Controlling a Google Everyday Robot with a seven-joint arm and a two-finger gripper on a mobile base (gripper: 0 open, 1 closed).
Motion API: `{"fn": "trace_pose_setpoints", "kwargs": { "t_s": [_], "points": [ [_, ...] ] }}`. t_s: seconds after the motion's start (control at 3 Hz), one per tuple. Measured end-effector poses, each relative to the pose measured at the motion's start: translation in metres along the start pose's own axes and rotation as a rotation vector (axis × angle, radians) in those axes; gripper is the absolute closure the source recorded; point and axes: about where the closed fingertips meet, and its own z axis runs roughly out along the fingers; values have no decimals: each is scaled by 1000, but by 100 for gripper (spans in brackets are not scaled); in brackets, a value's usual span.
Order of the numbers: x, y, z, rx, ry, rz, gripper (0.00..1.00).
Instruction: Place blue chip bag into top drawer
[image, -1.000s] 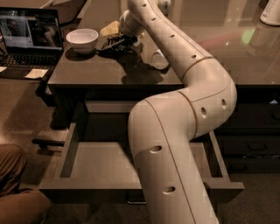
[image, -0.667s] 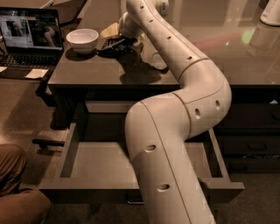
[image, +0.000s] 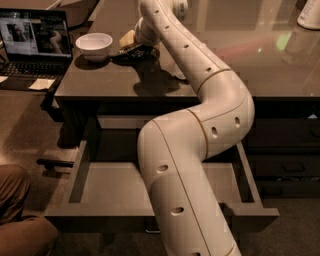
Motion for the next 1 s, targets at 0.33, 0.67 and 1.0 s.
{"fn": "trace_pose_setpoints", "kwargs": {
  "t_s": [0.33, 0.67, 1.0],
  "points": [
    [-3, 1, -3, 1, 0, -1, 65],
    [-4, 0, -3, 6, 5, -3, 87],
    [-5, 0, -5, 6, 5, -3, 100]
  ]
}}
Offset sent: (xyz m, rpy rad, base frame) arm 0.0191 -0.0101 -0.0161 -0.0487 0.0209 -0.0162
